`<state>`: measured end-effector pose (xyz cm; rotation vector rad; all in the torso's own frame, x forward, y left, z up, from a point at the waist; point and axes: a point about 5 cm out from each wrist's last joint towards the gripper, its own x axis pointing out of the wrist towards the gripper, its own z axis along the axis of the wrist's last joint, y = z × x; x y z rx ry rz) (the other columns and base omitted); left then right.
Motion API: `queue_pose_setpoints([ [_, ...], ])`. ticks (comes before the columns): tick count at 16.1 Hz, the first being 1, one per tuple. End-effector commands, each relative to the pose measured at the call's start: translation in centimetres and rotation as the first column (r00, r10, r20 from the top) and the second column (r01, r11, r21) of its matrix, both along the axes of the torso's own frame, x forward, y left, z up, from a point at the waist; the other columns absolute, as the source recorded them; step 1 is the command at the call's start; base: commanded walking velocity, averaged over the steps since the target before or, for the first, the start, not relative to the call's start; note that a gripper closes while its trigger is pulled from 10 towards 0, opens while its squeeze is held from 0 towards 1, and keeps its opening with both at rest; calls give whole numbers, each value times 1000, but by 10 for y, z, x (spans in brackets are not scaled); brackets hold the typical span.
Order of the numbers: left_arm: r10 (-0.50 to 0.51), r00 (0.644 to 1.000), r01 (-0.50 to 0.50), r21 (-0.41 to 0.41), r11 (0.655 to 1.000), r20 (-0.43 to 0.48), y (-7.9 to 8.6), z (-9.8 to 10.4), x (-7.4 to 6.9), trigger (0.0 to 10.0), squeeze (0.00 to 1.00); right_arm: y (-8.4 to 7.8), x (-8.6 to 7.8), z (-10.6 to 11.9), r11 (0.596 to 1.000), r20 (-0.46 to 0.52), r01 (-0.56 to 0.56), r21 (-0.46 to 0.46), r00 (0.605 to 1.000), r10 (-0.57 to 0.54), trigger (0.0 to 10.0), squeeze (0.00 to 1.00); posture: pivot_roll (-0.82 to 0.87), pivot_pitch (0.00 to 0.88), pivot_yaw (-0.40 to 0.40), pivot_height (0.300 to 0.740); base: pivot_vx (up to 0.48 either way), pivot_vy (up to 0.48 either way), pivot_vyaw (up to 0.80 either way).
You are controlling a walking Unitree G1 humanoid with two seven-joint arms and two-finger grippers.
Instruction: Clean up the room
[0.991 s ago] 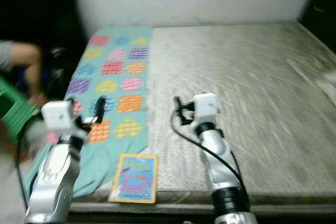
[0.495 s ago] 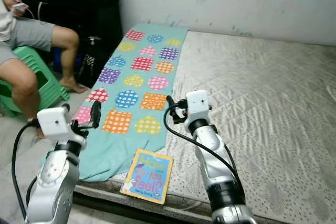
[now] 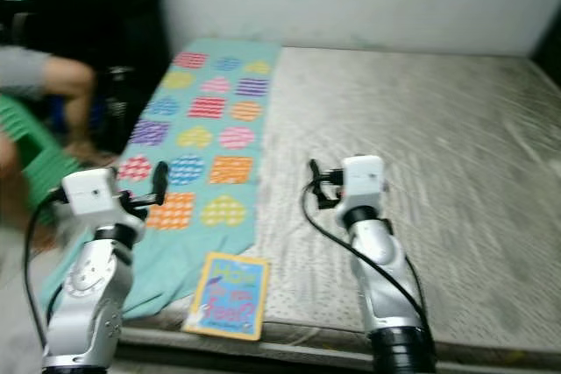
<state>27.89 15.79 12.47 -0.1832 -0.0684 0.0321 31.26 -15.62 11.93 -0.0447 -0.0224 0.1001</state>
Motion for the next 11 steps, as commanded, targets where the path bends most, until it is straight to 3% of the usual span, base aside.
queue_pose_setpoints([
  [1,-23,1000,23,3,1000,-13,-1,0,2,10000,0,0,0,8,1000,21,11,13,1000,-12,10000,0,-186,0,43,740,0,0,-800],
  [11,-79,997,78,-19,997,-12,-3,4,-4,10000,0,-5,-9,7,999,2,37,13,999,-37,10000,0,-175,0,58,740,0,0,-800],
])
